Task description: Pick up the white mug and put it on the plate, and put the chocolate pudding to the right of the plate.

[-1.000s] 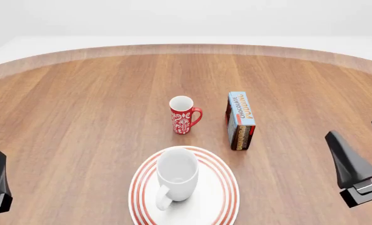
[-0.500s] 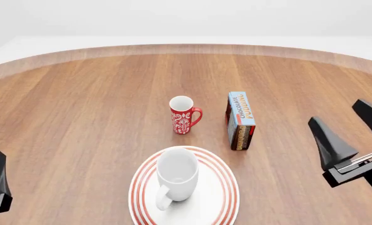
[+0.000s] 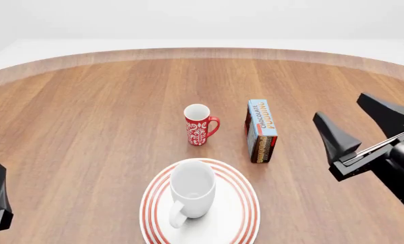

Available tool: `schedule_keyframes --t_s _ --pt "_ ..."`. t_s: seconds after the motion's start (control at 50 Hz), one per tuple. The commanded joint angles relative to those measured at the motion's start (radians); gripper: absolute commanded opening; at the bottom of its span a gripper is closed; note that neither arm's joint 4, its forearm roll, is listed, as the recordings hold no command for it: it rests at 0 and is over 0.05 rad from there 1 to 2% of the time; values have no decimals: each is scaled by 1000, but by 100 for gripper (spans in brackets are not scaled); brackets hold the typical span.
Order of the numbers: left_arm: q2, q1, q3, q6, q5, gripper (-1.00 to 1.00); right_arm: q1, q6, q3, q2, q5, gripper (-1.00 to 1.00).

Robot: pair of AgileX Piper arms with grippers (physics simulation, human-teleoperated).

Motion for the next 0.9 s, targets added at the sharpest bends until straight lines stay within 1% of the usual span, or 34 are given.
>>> schedule_keyframes --t_s 0.02,0.12,0.28,0.9 --pt "0 1 -2 2 0 100 24 -12 -47 65 -10 100" --pt "0 3 -3 2 -1 100 32 -26 -47 107 -37 100" --pt "0 4 -2 2 -2 100 29 -29 -61 164 -56 100" --pt "0 4 2 -4 -9 100 69 -14 -165 361 -47 100"
